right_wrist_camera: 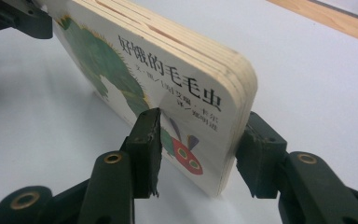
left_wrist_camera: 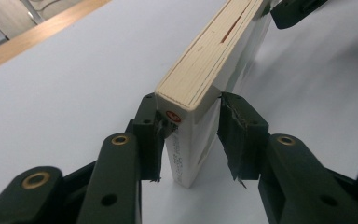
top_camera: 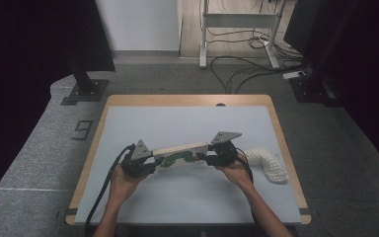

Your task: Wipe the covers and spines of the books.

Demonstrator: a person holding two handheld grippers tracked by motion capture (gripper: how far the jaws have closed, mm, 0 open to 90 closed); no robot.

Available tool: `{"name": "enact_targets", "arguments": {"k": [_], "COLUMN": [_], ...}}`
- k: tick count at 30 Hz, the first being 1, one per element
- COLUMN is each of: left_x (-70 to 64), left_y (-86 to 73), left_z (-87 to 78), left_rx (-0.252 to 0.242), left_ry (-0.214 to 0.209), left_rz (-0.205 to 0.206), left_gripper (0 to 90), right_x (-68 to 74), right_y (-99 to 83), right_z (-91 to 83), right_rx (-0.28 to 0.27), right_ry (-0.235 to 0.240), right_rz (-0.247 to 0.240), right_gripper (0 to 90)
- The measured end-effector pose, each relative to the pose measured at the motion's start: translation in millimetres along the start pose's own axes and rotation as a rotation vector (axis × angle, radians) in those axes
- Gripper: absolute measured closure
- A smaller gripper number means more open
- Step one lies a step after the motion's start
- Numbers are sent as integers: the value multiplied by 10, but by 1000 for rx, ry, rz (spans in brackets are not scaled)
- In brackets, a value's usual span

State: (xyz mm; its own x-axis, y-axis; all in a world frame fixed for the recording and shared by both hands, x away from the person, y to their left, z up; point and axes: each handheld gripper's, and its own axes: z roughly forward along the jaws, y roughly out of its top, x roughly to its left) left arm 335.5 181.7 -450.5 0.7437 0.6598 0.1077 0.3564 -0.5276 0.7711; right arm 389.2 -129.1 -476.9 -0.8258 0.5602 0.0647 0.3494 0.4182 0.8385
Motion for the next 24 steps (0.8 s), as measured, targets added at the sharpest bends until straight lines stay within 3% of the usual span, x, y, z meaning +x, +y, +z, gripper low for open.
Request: {"name": "enact_targets", "arguments": {"k": [14, 24], "left_x": [50, 82], "left_y": [-42, -70], "left_z": [25, 20], "left_rx": [-34, -59], "left_ry": [-28, -62], "left_rz": [-38, -63], "left_gripper": [599, 597], "right_x": [-25, 0], "right_y": [-15, -23], "right_z": [26, -59], "right_rx": [-10, 5], "right_ry": [7, -21], "right_rz": [7, -24], "right_gripper": [510, 409]}}
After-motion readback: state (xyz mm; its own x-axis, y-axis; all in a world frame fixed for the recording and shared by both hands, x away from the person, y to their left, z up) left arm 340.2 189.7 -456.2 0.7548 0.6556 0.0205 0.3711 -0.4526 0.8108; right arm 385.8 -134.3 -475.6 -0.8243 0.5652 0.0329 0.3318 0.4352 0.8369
